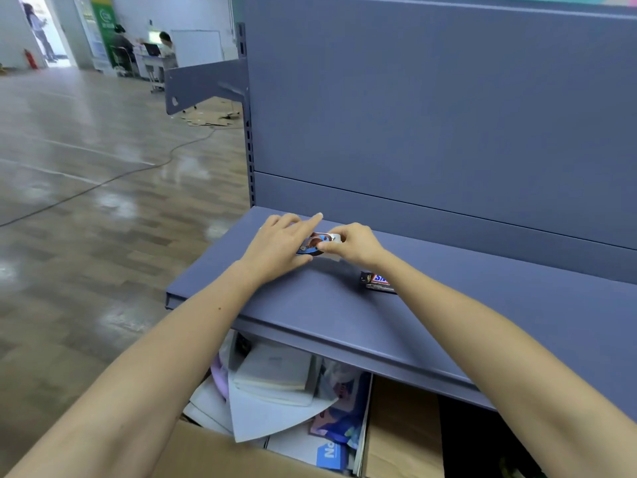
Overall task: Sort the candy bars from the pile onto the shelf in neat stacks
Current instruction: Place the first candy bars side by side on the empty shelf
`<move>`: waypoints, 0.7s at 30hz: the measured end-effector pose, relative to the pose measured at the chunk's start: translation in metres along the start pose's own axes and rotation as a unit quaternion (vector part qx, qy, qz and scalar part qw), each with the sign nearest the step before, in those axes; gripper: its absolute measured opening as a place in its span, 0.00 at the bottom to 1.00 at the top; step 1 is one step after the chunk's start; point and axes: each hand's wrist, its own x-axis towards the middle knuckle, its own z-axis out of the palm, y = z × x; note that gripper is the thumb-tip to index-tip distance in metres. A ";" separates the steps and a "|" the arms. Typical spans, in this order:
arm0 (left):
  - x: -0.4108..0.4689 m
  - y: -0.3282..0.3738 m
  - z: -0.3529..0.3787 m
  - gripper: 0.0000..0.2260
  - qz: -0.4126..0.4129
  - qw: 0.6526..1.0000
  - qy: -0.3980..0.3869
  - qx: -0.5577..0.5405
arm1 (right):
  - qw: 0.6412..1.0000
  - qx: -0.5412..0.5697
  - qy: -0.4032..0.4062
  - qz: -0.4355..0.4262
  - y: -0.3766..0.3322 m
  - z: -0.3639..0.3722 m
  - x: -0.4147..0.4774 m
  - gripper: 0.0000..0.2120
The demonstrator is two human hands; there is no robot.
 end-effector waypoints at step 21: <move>-0.017 -0.037 0.048 0.14 -0.264 0.957 -0.061 -0.106 | 0.988 -0.068 0.119 0.069 0.015 0.036 0.093 0.10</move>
